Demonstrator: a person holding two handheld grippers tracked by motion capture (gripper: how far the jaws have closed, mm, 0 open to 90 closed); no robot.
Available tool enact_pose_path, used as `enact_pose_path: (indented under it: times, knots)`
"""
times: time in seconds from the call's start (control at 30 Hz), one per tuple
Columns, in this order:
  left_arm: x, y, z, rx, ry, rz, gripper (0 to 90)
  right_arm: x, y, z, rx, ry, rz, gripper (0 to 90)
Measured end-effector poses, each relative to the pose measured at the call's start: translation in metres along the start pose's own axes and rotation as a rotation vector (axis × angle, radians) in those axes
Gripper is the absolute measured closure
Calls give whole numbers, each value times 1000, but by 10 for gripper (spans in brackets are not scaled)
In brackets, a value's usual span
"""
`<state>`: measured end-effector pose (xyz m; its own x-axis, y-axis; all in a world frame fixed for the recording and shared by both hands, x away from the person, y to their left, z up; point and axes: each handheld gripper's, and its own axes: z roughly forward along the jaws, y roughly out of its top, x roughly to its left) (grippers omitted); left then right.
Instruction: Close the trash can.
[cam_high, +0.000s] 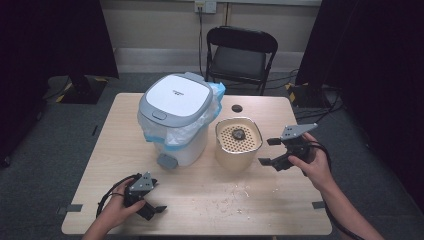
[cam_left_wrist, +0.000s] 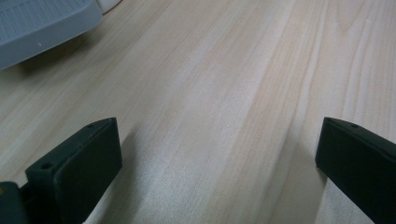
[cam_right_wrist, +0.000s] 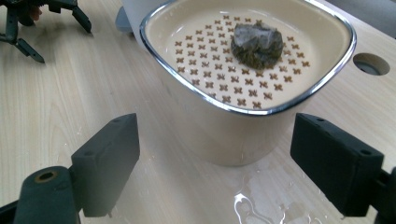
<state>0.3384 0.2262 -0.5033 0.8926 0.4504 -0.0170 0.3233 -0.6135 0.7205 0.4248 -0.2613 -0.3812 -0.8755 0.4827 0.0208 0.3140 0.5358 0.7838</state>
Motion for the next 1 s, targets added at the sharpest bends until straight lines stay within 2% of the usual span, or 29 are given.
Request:
enact_pose_path:
  times: [0.37,0.7,1.0]
  knots:
    - [0,0,0,-1,-1,-1,0,-3,-25,1,5,-4,43,150]
    - [0,0,0,0,5,-2,0,-4,-45,6,45,-34,44,150]
    - [0,0,0,0,5,-3,0,0,-64,9,58,-25,55,151]
